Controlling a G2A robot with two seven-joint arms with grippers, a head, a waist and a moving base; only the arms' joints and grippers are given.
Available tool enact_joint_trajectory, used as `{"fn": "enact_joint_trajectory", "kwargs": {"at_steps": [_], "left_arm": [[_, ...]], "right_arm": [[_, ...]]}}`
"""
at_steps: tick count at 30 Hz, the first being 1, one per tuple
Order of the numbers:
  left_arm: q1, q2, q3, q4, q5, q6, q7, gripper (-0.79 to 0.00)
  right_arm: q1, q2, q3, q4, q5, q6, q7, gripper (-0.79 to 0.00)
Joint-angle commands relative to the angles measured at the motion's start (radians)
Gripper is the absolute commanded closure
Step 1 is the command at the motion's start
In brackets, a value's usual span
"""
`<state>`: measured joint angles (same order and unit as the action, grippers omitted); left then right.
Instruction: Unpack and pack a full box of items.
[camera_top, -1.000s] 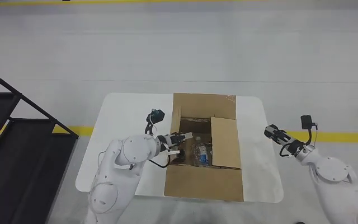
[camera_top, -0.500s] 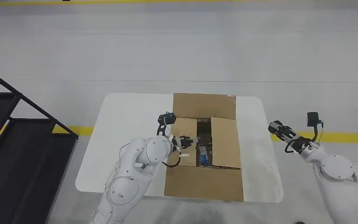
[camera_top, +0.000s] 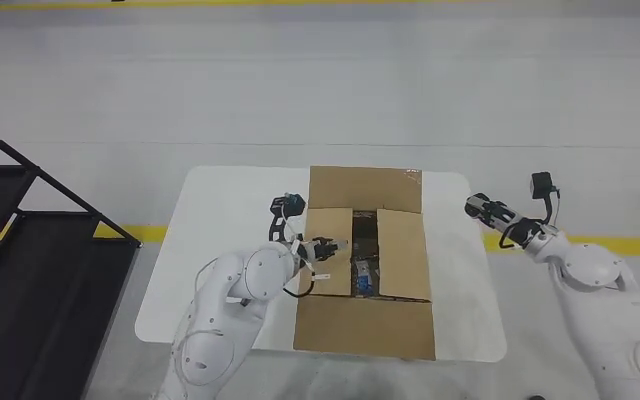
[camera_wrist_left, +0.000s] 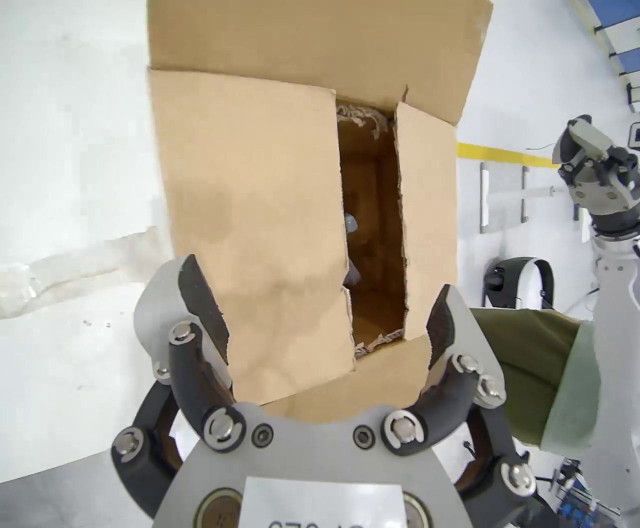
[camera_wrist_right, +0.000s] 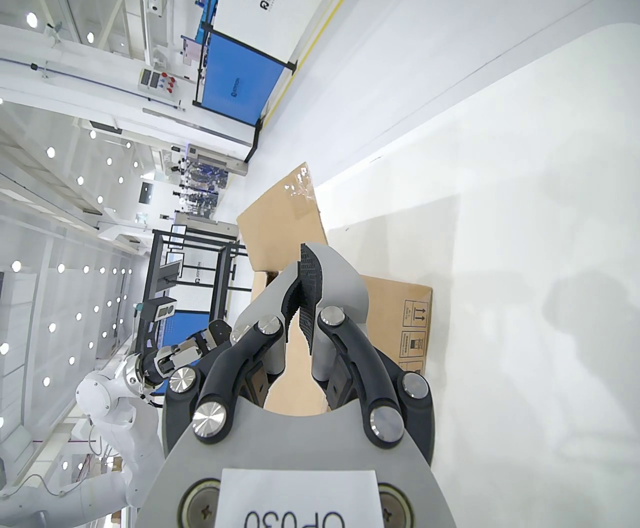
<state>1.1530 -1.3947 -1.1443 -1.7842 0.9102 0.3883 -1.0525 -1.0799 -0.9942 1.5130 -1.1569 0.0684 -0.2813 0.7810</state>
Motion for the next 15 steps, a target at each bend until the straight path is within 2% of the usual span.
{"fn": "enact_joint_trajectory", "kwargs": {"at_steps": [1, 7, 15], "left_arm": [[0.017, 0.003, -0.017, -0.021, -0.003, 0.006, 0.001, -0.785], [0.049, 0.012, -0.078, -0.069, -0.026, 0.027, 0.005, -0.785], [0.090, 0.028, -0.217, -0.118, -0.103, 0.061, -0.007, -0.785]], "right_arm": [[0.035, -0.007, -0.037, 0.034, -0.011, -0.001, -0.004, 0.000], [0.068, -0.015, -0.073, 0.089, -0.020, 0.001, -0.022, 0.000], [0.068, -0.015, -0.073, 0.089, -0.020, 0.001, -0.022, 0.000]]}}
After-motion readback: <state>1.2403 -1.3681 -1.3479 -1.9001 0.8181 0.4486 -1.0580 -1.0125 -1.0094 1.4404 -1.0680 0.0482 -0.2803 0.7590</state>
